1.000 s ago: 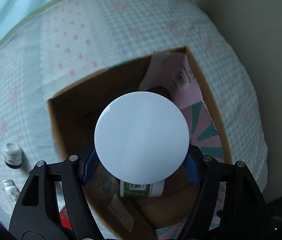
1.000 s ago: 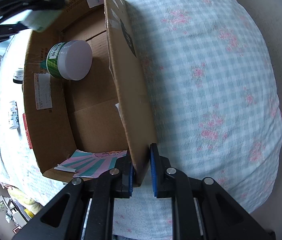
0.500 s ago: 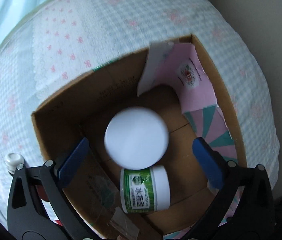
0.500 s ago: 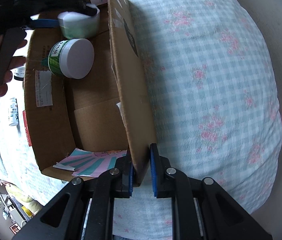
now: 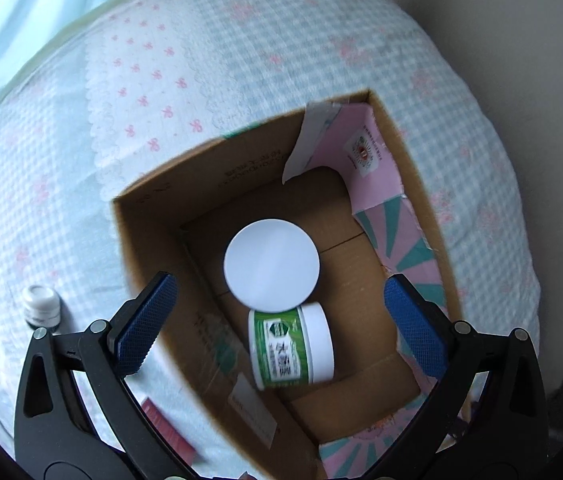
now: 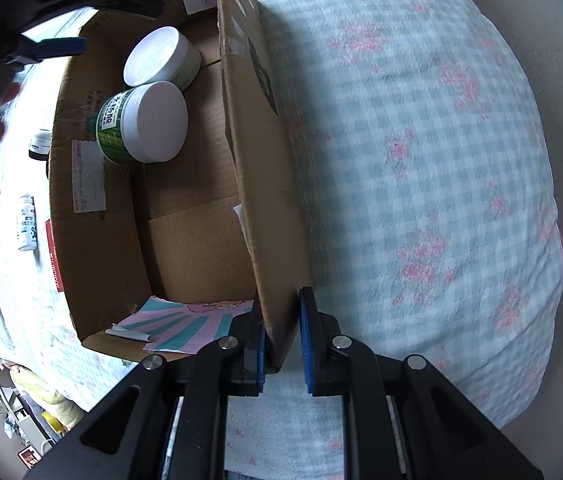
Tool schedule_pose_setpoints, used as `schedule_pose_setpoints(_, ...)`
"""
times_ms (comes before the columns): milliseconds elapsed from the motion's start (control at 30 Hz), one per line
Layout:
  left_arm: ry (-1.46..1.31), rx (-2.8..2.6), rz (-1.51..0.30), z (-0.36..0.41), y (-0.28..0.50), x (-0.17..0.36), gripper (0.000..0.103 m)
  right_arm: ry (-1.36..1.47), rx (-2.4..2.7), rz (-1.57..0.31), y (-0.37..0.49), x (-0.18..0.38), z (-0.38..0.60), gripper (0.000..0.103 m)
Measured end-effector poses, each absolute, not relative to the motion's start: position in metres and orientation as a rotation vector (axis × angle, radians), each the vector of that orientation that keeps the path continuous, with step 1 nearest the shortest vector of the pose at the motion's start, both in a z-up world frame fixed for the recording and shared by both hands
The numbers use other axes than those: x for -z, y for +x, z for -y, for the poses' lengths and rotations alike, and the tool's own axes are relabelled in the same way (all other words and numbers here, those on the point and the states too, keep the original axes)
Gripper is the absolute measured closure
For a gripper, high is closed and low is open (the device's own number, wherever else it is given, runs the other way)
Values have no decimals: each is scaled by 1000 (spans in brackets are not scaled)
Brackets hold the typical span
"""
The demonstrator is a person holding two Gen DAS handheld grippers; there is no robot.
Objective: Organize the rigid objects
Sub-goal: 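Move the left tool back and grasp the white pill bottle upright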
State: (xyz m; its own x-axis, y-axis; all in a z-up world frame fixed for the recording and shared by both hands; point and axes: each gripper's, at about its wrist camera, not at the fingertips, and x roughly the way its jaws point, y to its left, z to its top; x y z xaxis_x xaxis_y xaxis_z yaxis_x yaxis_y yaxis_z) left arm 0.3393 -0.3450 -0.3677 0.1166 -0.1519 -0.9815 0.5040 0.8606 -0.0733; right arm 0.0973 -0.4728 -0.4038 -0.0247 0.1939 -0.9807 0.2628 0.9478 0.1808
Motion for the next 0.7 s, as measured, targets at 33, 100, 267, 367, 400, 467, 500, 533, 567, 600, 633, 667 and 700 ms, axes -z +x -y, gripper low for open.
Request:
schedule_pose_setpoints(33, 305, 490, -1369, 342, 337, 361, 0, 359, 57, -1605, 97, 404, 473, 90)
schedule_pose_setpoints(100, 290, 486, -1354, 334, 333, 343, 0, 357, 55, -1606, 98, 404, 473, 90)
schedule_pose_setpoints(267, 230, 475, -1315, 306, 316, 292, 0, 353, 49, -1603, 98, 403, 472, 90)
schedule_pose_setpoints(367, 204, 450, -1273, 282, 301, 259, 0, 341, 46, -1603, 98, 402, 471, 90)
schedule_pose_setpoints(400, 195, 438, -1258, 273, 297, 249, 0, 340, 46, -1603, 98, 402, 472, 90)
schedule_pose_setpoints(467, 171, 408, -1220, 251, 288, 229, 0, 334, 43, -1603, 98, 402, 470, 90)
schedule_pose_setpoints(500, 158, 392, -1203, 239, 284, 220, 0, 331, 42, -1603, 98, 402, 469, 90)
schedule_pose_setpoints(533, 146, 376, -1190, 227, 281, 213, 0, 327, 40, -1602, 98, 402, 468, 90)
schedule_pose_setpoints(567, 129, 357, -1178, 213, 279, 206, 0, 325, 38, -1601, 98, 402, 467, 90)
schedule_pose_setpoints(600, 116, 339, -1169, 200, 276, 202, 0, 323, 37, -1600, 98, 403, 466, 90)
schedule_pose_setpoints(633, 105, 322, -1163, 187, 274, 199, 0, 320, 36, -1599, 98, 403, 465, 90)
schedule_pose_setpoints(667, 93, 305, -1158, 172, 272, 197, 0, 319, 36, -1599, 97, 403, 464, 90)
schedule_pose_setpoints(700, 84, 284, -1158, 156, 271, 197, 0, 317, 37, -1599, 98, 403, 463, 90)
